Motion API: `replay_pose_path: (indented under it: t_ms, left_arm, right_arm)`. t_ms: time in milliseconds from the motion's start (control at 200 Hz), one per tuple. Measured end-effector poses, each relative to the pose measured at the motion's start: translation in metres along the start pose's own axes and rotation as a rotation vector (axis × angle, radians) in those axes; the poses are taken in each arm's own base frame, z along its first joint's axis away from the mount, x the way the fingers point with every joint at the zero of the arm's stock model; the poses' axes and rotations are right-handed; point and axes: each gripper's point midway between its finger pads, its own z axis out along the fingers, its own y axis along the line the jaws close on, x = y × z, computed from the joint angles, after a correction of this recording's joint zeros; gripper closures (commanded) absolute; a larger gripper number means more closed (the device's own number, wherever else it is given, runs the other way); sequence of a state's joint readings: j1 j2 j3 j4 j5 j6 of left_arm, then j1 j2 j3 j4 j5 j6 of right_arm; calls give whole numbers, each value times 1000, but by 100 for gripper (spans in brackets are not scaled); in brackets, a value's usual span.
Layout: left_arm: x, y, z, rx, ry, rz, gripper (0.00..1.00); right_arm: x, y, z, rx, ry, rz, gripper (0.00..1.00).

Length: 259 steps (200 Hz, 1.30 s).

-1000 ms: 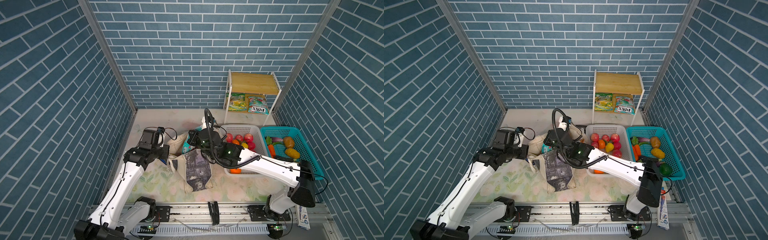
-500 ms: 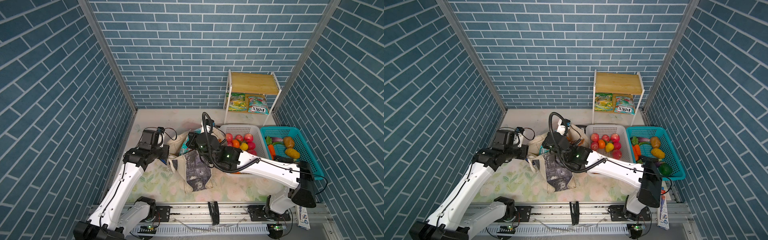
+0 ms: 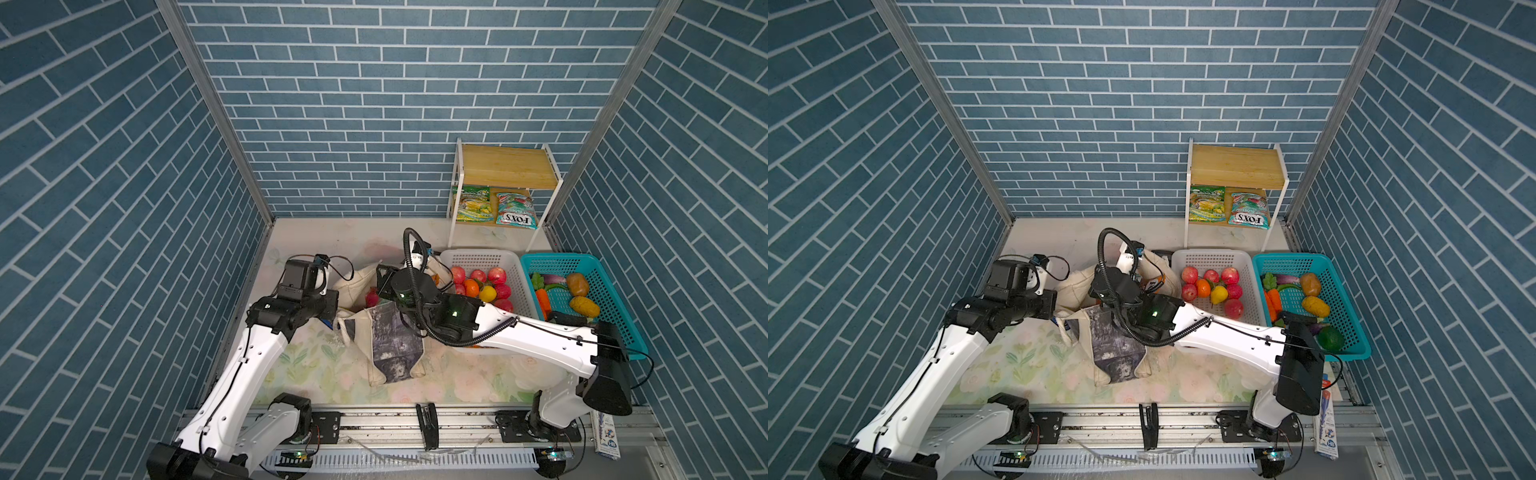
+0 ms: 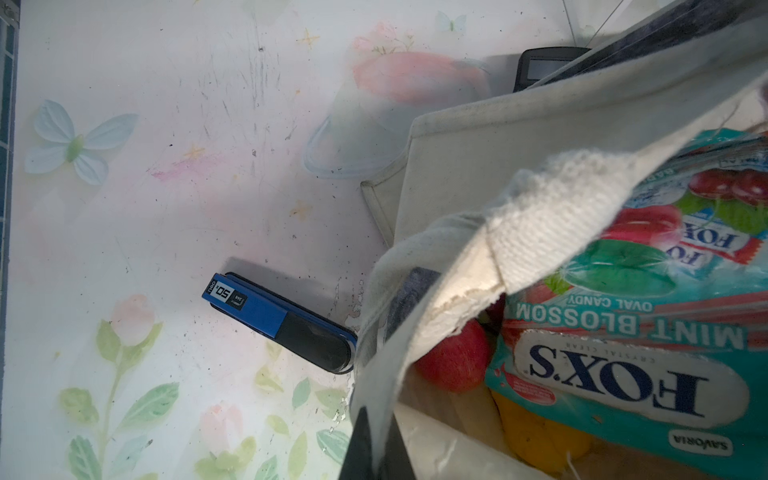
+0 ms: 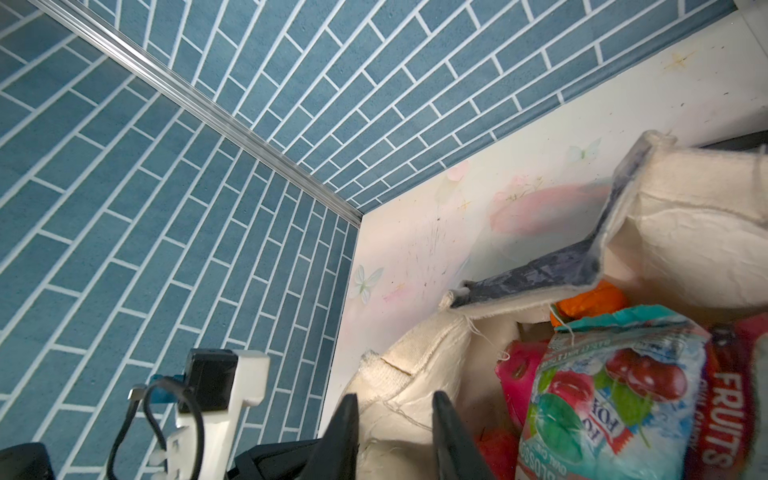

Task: Place the food into the grocery bag and tie it
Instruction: 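Lower the teal mint packet into the bag and open the right gripper, then raise the right gripper from the bag while the left gripper lifts the bag handle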

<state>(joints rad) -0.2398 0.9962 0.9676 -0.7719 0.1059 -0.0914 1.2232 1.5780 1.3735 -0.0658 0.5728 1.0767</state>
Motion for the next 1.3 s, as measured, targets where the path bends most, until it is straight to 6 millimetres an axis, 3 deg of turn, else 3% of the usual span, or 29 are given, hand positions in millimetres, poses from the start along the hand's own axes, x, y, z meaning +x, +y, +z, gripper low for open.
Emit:
replay_pose_path:
  t_ms: [245, 445, 600, 730, 880, 1035, 1185, 1295]
  left_arm:
    - [0, 0, 0, 0, 0, 0, 95]
    - [0, 0, 0, -2, 0, 0, 95]
    - [0, 1, 0, -5, 0, 0, 95]
    - [0, 1, 0, -5, 1, 0, 95]
    - [1, 1, 2, -5, 7, 0, 95]
    - [1, 2, 4, -8, 14, -1, 95]
    - [1, 2, 4, -10, 15, -1, 95]
    - [2, 2, 5, -11, 19, -1, 95]
  right_arm:
    - [-6, 1, -2, 14, -13, -79, 66]
    - [-49, -7, -20, 56, -67, -218, 66]
    - [-112, -49, -45, 149, -122, -246, 65]
    - [-140, -105, -74, 244, -133, -251, 63]
    - [-130, -160, -81, 333, -31, -250, 57]
    - [-91, -212, -64, 404, 150, -196, 53]
    - [-44, -239, -43, 420, 337, -135, 53]
    - [-23, -246, -32, 414, 422, -96, 55]
